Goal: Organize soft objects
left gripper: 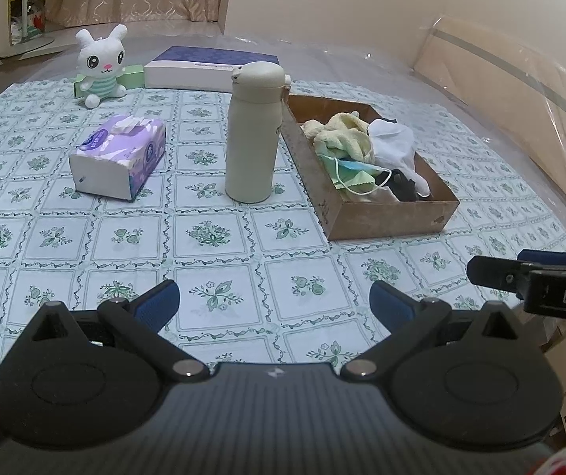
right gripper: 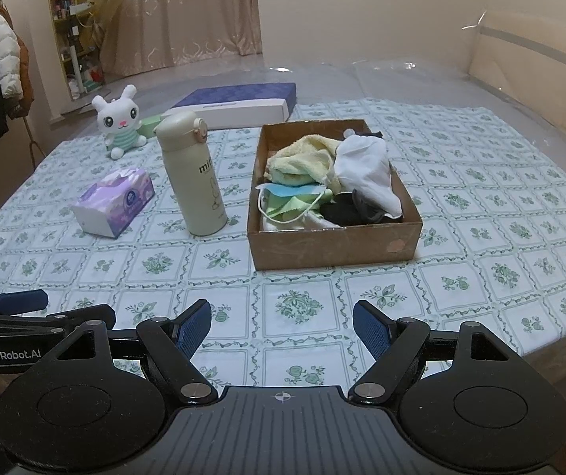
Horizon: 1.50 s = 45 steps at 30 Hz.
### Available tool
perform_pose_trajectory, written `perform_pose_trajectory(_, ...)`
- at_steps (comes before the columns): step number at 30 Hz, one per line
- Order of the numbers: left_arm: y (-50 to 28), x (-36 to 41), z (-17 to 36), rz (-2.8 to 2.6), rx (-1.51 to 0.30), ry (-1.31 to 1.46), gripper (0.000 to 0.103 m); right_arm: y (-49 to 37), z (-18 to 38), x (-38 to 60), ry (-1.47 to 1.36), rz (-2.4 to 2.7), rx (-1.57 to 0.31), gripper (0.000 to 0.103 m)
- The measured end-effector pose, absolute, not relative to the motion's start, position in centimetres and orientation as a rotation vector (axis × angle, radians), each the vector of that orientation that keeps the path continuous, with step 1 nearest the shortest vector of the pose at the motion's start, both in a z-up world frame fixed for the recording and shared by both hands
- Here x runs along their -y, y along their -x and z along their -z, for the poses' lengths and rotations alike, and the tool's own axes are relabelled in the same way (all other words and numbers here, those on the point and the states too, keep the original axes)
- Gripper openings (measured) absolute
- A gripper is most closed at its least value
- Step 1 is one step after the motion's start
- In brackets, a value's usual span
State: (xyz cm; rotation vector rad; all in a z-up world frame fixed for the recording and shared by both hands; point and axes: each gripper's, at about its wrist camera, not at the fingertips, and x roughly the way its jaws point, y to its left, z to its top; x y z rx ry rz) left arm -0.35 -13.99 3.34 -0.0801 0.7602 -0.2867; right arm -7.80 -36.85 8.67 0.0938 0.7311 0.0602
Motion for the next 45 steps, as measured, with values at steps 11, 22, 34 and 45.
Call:
perform_pose_trajectory(11,0.36,14.13,-3.34,0.287,-0.757,0.075,0.102,7.92,-8.31,36.96,-0.093,-0.062,-0.742,0.078)
perform_pose_trajectory(22,0.27,14.09,-3.21,0.282,-0.759,0.076,0.102,7.73,-8.21,37.03,-0.096,-0.061,-0.742,0.078)
perform_pose_trajectory(34,0.25,14.11,-3.19,0.282,-0.760,0.078,0.102,7.64,-8.28,37.08,-0.097,-0.057,-0.739,0.078)
perform_pose_trajectory(45,0.25,14.11,-3.20,0.283,-0.760,0.078,0.102,7.58,-8.27,37.17,-0.096,-0.056,-0.737,0.078)
